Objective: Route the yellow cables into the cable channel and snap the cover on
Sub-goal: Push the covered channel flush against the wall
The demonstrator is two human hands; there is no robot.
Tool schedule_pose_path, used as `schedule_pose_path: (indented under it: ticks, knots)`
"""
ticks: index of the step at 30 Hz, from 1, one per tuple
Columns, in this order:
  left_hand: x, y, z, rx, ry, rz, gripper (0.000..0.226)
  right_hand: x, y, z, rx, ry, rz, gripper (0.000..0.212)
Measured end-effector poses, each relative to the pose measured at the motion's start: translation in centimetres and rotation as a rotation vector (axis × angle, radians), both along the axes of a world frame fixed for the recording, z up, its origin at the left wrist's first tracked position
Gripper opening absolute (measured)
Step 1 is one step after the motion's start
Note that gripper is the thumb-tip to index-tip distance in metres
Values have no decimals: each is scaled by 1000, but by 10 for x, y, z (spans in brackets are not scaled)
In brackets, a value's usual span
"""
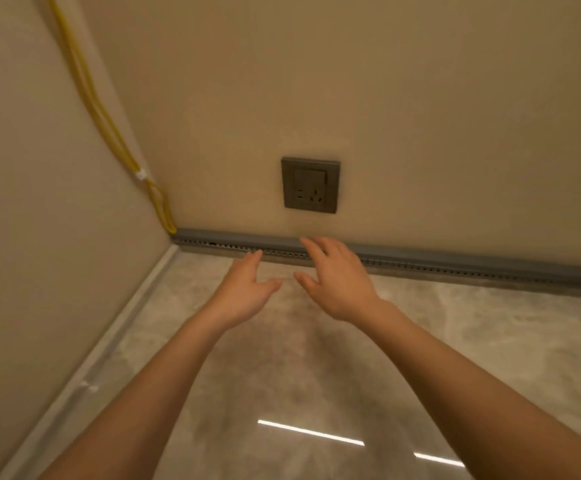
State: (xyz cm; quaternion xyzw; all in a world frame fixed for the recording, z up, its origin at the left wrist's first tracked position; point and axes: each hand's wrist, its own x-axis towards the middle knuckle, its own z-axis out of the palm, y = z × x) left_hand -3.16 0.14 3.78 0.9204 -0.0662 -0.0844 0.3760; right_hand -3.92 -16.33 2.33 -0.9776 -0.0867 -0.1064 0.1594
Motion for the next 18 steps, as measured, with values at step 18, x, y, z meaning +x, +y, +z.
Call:
schedule_pose_path:
  ticks: [18]
  knots:
    - [92, 130, 12, 1325, -580, -210, 63, 113, 136, -44, -639, 241, 293, 68]
